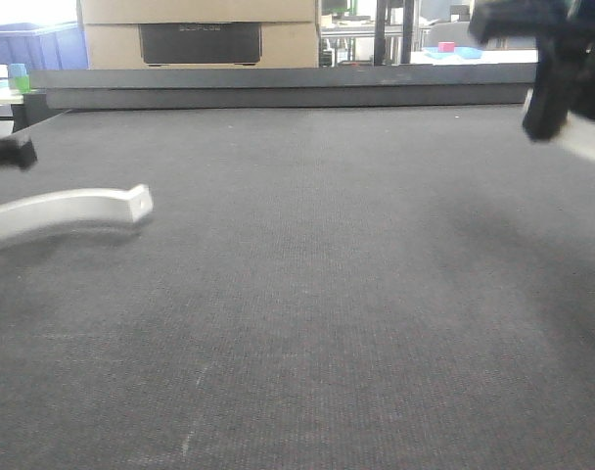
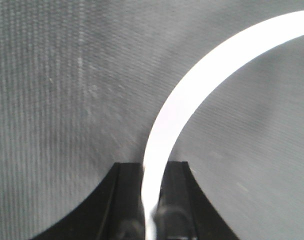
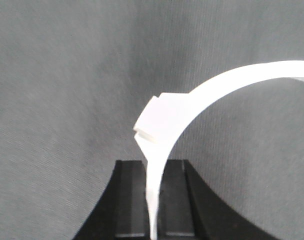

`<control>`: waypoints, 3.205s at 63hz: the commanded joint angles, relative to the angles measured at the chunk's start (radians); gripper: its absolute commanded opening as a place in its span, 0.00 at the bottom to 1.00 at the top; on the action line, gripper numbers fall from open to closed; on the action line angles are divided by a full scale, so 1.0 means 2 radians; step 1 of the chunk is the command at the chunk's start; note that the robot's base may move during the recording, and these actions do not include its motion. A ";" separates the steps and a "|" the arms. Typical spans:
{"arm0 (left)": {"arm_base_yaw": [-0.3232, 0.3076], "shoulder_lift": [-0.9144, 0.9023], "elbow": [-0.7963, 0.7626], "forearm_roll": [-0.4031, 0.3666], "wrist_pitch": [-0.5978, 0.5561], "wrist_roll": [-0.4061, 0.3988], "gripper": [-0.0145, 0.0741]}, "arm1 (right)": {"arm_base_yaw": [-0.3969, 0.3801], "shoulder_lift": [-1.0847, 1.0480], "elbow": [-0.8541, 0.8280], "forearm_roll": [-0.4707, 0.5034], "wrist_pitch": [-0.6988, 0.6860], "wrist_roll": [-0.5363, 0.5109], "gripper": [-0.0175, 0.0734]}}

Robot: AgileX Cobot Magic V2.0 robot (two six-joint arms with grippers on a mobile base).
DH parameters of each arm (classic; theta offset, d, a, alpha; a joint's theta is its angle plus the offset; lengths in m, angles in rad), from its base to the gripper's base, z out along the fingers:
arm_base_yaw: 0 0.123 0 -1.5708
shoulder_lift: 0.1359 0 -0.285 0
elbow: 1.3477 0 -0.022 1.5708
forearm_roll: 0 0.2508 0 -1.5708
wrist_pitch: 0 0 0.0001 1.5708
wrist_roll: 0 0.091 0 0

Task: Grab PVC pipe and place in blue bin
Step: 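Close both grippers on the white pipe arc, then lift the pipe off the table with both grippers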

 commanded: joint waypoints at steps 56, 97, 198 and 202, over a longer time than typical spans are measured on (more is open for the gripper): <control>-0.139 -0.362 0.068 -0.018 -0.304 0.000 0.04 | 0.000 -0.329 0.121 -0.083 -0.228 -0.005 0.01; -0.138 -0.474 0.182 -0.007 -0.396 0.000 0.04 | 0.000 -0.423 0.173 -0.095 -0.242 -0.005 0.01; -0.138 -0.474 0.182 -0.007 -0.396 0.000 0.04 | 0.000 -0.423 0.173 -0.095 -0.299 -0.005 0.01; -0.138 -0.474 0.182 -0.007 -0.396 0.000 0.04 | 0.000 -0.423 0.173 -0.095 -0.299 -0.005 0.01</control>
